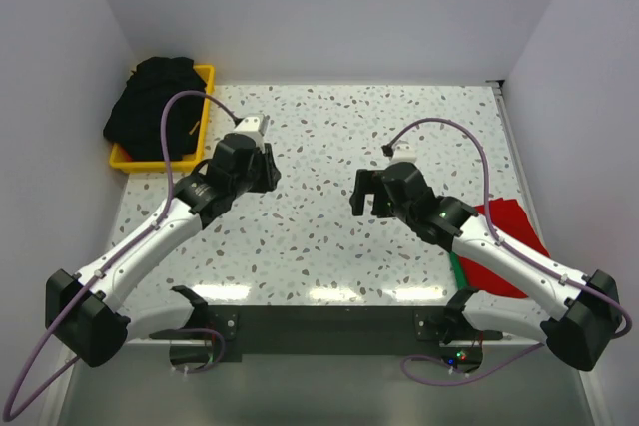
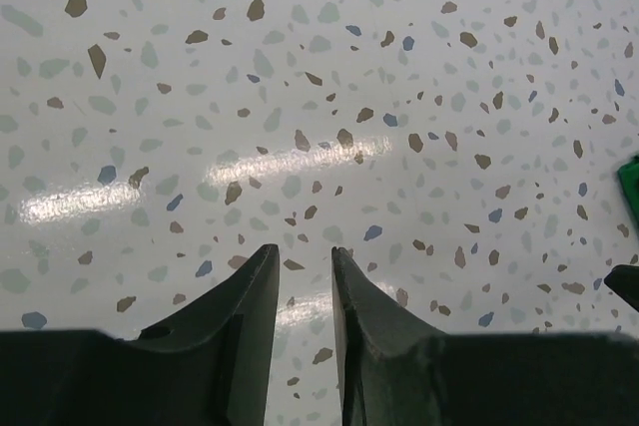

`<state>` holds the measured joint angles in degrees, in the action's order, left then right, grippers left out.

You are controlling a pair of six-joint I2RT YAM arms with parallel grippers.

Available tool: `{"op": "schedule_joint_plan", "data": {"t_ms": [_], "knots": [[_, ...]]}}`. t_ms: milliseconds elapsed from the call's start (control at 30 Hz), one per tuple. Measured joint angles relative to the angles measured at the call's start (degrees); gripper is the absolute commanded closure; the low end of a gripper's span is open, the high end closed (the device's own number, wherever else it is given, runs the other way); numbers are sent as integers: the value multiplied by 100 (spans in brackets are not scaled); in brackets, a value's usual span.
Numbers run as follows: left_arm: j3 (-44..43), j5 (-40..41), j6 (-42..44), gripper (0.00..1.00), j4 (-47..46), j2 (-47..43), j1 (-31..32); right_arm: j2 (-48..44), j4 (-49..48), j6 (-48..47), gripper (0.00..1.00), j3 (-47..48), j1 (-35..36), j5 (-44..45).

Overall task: Fold and stack the t-shirts
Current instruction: Grab the tshirt from the pile

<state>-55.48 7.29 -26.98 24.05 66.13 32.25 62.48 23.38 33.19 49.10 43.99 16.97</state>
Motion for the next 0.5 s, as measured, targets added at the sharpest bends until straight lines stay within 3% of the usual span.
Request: {"op": "schedule_joint_plan", "data": {"t_ms": [300,500], "knots": [[-348,345,-140,61,70,511,-164,-4,391,-411,1,7,-2,-4],[-1123,302,-146,53,127,1309,-1185,-39,400,-579,1,4,0,-190]]}}
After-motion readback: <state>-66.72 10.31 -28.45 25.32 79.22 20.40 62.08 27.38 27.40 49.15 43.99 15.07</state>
